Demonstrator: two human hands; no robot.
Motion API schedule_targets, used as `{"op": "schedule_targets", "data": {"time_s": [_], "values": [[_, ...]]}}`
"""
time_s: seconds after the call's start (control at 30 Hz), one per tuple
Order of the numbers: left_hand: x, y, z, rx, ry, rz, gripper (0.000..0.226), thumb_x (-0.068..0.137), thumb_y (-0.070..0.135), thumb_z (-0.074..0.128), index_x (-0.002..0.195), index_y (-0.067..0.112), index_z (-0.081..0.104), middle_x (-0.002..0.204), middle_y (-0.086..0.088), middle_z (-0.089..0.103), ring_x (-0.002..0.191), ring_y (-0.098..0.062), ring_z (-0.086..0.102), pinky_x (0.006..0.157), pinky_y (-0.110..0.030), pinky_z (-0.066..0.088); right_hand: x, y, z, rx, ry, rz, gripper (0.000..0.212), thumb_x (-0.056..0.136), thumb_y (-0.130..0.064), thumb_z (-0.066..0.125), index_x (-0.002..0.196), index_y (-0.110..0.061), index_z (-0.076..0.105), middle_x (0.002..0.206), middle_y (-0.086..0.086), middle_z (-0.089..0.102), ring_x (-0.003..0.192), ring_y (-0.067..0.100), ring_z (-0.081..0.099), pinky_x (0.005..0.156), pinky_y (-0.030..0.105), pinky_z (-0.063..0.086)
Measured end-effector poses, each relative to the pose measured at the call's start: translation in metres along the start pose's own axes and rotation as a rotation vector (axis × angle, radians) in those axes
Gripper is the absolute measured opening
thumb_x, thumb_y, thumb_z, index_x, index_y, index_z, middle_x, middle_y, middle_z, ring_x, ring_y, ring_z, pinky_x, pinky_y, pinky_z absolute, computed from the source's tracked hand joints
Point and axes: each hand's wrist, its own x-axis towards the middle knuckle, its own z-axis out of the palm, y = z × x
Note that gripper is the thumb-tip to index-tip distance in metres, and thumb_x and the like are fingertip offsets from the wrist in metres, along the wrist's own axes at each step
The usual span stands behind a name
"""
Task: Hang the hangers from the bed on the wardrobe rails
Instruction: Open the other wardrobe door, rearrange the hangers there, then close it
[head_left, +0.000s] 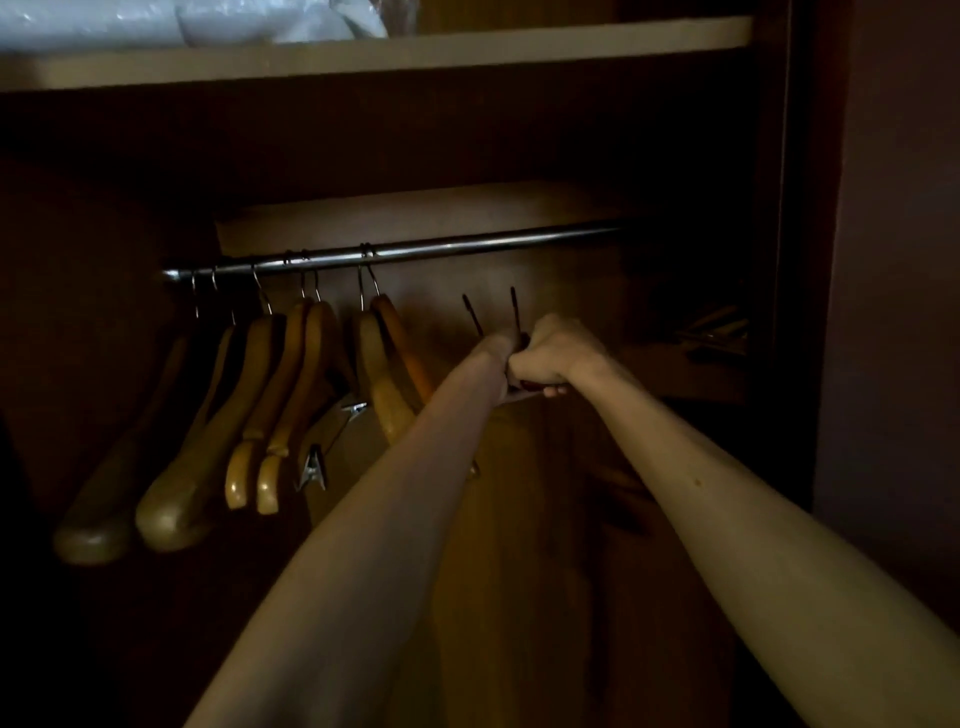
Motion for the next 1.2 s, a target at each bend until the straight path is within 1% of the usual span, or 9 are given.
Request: {"op": "schedule_targets", "data": {"time_s": [0.1, 0.2, 0.3, 0.4, 0.57, 0.7, 0.8, 0.93, 1.2], "values": [[0.007, -0.043, 0.016, 0.004, -0.008, 0.007, 0.033, 0.105, 0.031, 0.045, 0.089, 0.008, 0.061, 0.087, -0.013, 0.065, 0.074, -0.027, 0.065, 0.075, -0.040, 0.060, -0.024, 0.035, 0.024, 0.037, -0.007, 0.006, 0.013, 0.074, -0.010, 0.068, 0.061, -0.009, 0.064, 0.056, 0.008, 0.062, 0.045, 0.017, 0.058, 0.042, 0.021, 0.043], [0.009, -0.084, 0.025, -0.133, -0.021, 0.002, 0.030, 0.106, 0.029, 0.045, 0.094, 0.008, 0.064, 0.085, -0.010, 0.064, 0.076, -0.026, 0.064, 0.067, -0.038, 0.057, -0.051, 0.070, 0.047, 0.101, -0.042, 0.003, 0.011, 0.075, -0.020, 0.073, 0.079, -0.013, 0.065, 0.071, 0.005, 0.066, 0.065, 0.020, 0.065, 0.053, 0.025, 0.047], [-0.006, -0.125, 0.028, -0.253, -0.065, -0.054, 0.023, 0.097, 0.033, 0.065, 0.097, 0.010, 0.066, 0.085, -0.007, 0.064, 0.074, -0.022, 0.062, 0.060, -0.034, 0.050, -0.091, 0.102, 0.070, 0.128, -0.052, -0.039, 0.051, 0.080, -0.031, 0.076, 0.126, -0.022, 0.057, 0.102, 0.001, 0.068, 0.093, 0.021, 0.067, 0.071, 0.029, 0.052], [-0.026, -0.169, 0.021, -0.259, -0.085, -0.091, 0.055, 0.082, 0.042, 0.081, 0.121, 0.007, 0.065, 0.103, -0.009, 0.070, 0.095, -0.025, 0.066, 0.071, -0.037, 0.055, -0.134, 0.130, 0.089, 0.288, -0.212, -0.111, 0.091, 0.080, -0.033, 0.078, 0.154, -0.036, 0.025, 0.117, -0.004, 0.064, 0.097, 0.020, 0.069, 0.083, 0.040, 0.060], [-0.068, -0.230, -0.009, -0.092, -0.167, -0.182, 0.059, 0.079, 0.042, 0.082, 0.125, 0.008, 0.066, 0.113, -0.012, 0.074, 0.101, -0.029, 0.071, 0.083, -0.041, 0.059, -0.170, 0.174, 0.091, 0.537, -0.582, -0.112, 0.092, 0.079, -0.050, 0.077, 0.155, -0.034, 0.027, 0.124, -0.018, 0.050, 0.088, 0.011, 0.074, 0.065, 0.021, 0.057], [-0.111, -0.262, -0.035, 0.112, -0.230, -0.206, 0.042, 0.087, 0.036, 0.073, 0.122, 0.014, 0.064, 0.105, -0.008, 0.076, 0.095, -0.023, 0.071, 0.083, -0.037, 0.056, -0.172, 0.202, 0.100, 0.536, -0.548, -0.182, 0.080, 0.075, -0.048, 0.078, 0.145, -0.024, 0.047, 0.130, -0.006, 0.060, 0.091, 0.009, 0.073, 0.076, 0.028, 0.059], [-0.136, -0.286, -0.052, 0.168, -0.276, -0.192, 0.050, 0.085, 0.029, 0.078, 0.128, 0.011, 0.060, 0.116, -0.013, 0.074, 0.103, -0.027, 0.071, 0.093, -0.043, 0.055, -0.177, 0.210, 0.122, 0.326, -0.360, -0.322, 0.095, 0.071, -0.043, 0.086, 0.151, -0.023, 0.038, 0.147, -0.007, 0.039, 0.127, 0.009, 0.050, 0.102, 0.030, 0.047], [-0.165, -0.311, -0.074, 0.259, -0.390, -0.228, 0.067, 0.073, 0.030, 0.085, 0.131, 0.009, 0.060, 0.125, -0.020, 0.068, 0.108, -0.035, 0.067, 0.099, -0.052, 0.052, -0.177, 0.210, 0.146, 0.039, -0.392, -0.577, 0.110, 0.075, -0.039, 0.084, 0.159, -0.018, 0.017, 0.165, -0.003, 0.014, 0.152, 0.019, 0.009, 0.121, 0.034, 0.015], [-0.180, -0.291, -0.121, 0.613, -0.725, -0.266, 0.039, 0.083, 0.003, 0.075, 0.116, 0.024, 0.068, 0.109, -0.004, 0.074, 0.095, -0.016, 0.073, 0.082, -0.029, 0.058, -0.195, 0.191, 0.160, -0.074, -0.674, -0.443, 0.087, 0.068, -0.035, 0.086, 0.141, -0.005, 0.049, 0.145, 0.015, 0.053, 0.134, 0.038, 0.047, 0.111, 0.053, 0.040]]}}
